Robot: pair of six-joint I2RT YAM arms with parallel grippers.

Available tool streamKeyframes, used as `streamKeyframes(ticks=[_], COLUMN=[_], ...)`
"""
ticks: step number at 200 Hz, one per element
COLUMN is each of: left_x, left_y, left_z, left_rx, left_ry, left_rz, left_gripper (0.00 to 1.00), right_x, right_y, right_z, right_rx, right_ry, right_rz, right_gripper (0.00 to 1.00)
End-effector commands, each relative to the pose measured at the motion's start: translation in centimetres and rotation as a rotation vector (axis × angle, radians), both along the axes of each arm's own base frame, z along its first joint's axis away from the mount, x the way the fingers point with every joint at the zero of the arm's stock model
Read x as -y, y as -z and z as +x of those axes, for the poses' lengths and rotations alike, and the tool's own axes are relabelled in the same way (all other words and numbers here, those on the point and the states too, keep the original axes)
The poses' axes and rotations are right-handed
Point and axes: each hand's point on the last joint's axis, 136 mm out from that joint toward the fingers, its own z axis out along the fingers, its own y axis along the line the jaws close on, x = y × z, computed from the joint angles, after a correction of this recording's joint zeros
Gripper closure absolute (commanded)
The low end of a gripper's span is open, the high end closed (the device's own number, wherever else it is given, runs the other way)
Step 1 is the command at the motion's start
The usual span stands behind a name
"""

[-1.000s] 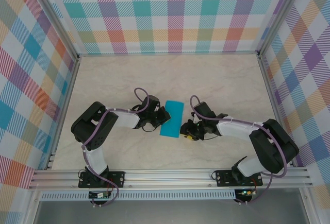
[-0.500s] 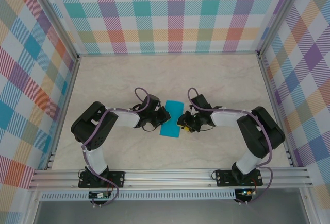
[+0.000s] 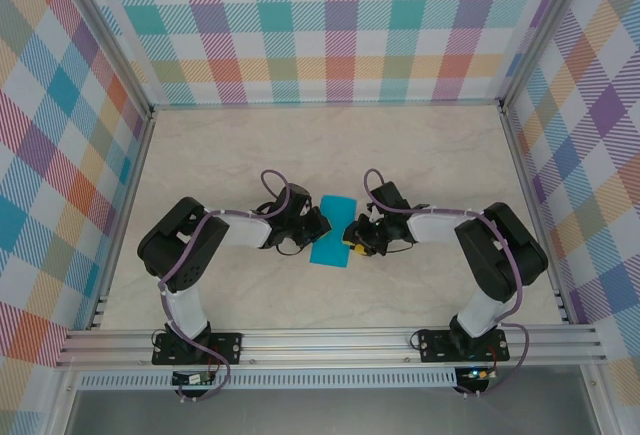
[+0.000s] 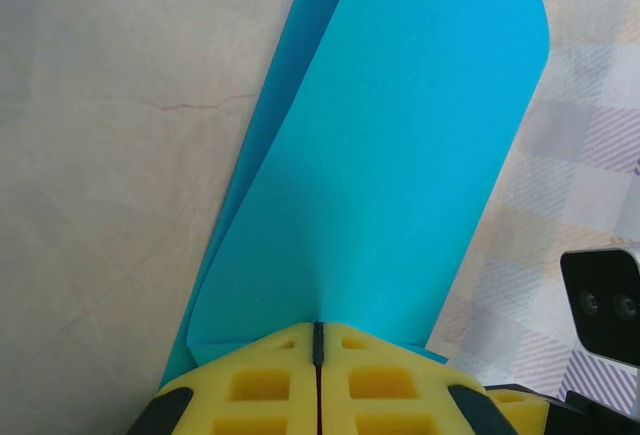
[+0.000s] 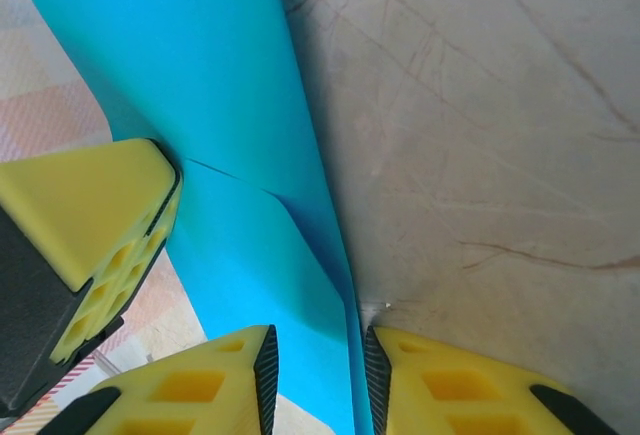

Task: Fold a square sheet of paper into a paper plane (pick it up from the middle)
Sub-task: Turn over the paper at the center of the table.

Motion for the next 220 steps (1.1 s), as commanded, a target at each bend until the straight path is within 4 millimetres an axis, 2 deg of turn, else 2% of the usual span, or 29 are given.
streamKeyframes(ticks=[1, 42, 84, 114, 178, 220], left_x=[-2.2, -2.4, -2.7, -2.7, -3.0, -3.4], left_y=[2.9, 2.9, 2.6, 2.1, 0.6, 0.2], left_z=[-2.3, -2.4, -2.3, -2.1, -1.7, -1.7], left_rx=[-0.091, -0.093, -0.085, -0.071, -0.032, -0.021], left_ry=[-0.007, -0.013, -0.030, -0.033, -0.043, -0.043], left_rz=[0.121, 0.129, 0.140, 0.135, 0.137, 0.155], left_gripper=[0.94, 0.94, 0.94, 0.92, 0.84, 0.82], right_x=[-1.5, -1.6, -1.1, -2.3, -2.0, -3.2], right_y=[-0.3, -1.4, -1.0, -1.5, -0.6, -1.6], right_z=[1.0, 1.4, 1.4, 1.6, 1.5, 1.4], right_rx=[0.034, 0.076, 0.082, 0.103, 0.114, 0.151], right_ry=[-0.007, -0.004, 0.013, -0.037, -0.079, -0.140], right_rz=[0.061, 0.080, 0.060, 0.121, 0.104, 0.183], right_gripper=[0.70, 0.72, 0.69, 0.69, 0.68, 0.68])
